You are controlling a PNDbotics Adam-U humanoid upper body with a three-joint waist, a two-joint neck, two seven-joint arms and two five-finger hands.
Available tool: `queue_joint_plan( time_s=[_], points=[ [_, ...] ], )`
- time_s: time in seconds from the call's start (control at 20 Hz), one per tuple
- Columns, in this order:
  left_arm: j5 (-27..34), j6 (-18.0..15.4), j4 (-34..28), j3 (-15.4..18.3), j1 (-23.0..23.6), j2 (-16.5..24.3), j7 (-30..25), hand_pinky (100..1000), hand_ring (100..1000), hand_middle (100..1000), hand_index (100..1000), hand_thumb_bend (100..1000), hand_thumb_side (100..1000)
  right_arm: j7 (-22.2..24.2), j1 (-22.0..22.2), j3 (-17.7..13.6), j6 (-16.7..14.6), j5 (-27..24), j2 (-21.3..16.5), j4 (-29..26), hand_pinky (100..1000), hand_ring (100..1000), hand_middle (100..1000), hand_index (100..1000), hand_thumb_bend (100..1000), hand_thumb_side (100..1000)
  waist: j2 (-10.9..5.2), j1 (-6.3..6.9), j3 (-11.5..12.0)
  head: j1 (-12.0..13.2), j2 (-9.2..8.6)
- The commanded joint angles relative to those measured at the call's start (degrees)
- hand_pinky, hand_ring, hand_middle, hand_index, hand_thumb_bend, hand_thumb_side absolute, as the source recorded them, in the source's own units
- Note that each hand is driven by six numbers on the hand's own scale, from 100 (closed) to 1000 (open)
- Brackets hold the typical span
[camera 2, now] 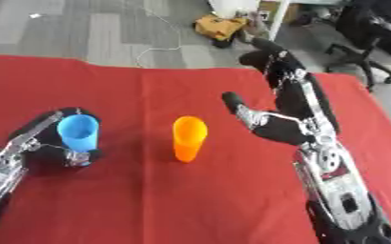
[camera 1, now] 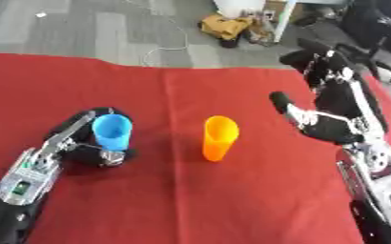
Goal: Pour the contents of one cup into another cup.
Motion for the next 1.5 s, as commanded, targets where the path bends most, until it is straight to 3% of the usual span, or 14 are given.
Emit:
queue_joint_plan(
  time_s=[0.05, 0.3, 0.55, 0.8, 1.1, 1.5],
  points=[
    [0.1, 0.5, 0.4, 0.5, -0.3, -0.1, 0.8, 382, 541, 491, 674, 380, 100, 0.1, -0.6, -0.4, -0.1, -0.4, -0.6, -1.3, 961, 808, 681, 877, 454, 100, -1.15, 0.18, -0.1, 0.0, -0.71],
    [-0.3, 0.7, -0.8, 1.2, 0.2, 0.4, 6.2, 345, 510, 466, 649, 298, 100, 0.0, -0.6, -0.5, -0.1, -0.4, -0.6, -1.5, 959, 806, 680, 877, 454, 100, -1.26, 0.26, 0.0, -0.2, -0.66],
    [-1.1, 0.7, -4.7, 1.8, 1.5, 2.9, 13.0, 344, 511, 465, 644, 314, 100, -1.3, 0.8, -1.9, -0.2, 0.2, -1.1, -1.8, 953, 798, 666, 872, 472, 100, -1.47, 0.53, 0.7, -0.7, -0.61],
    [-0.3, 1.4, -9.9, 2.3, 3.2, 6.5, 15.5, 348, 512, 467, 646, 326, 100, -4.2, 3.5, -4.7, -0.6, 2.0, -1.6, -0.2, 934, 780, 645, 865, 491, 100, -1.69, 0.89, 1.8, -1.2, -0.58],
    [3.3, 3.1, -15.8, 2.5, 4.6, 7.9, 16.6, 362, 516, 468, 646, 326, 100, -6.5, 5.5, -5.7, -0.9, 3.7, -2.5, 7.3, 921, 769, 633, 863, 479, 100, -2.11, 1.09, 2.9, -1.7, -0.64],
    [6.8, 4.7, -22.6, 1.6, 6.0, 7.8, 16.0, 389, 518, 469, 647, 332, 100, -5.0, 3.8, -2.8, -2.2, 4.0, -3.4, 17.8, 898, 753, 624, 858, 474, 100, -2.49, 1.5, 4.5, -2.6, -0.65]
  ],
)
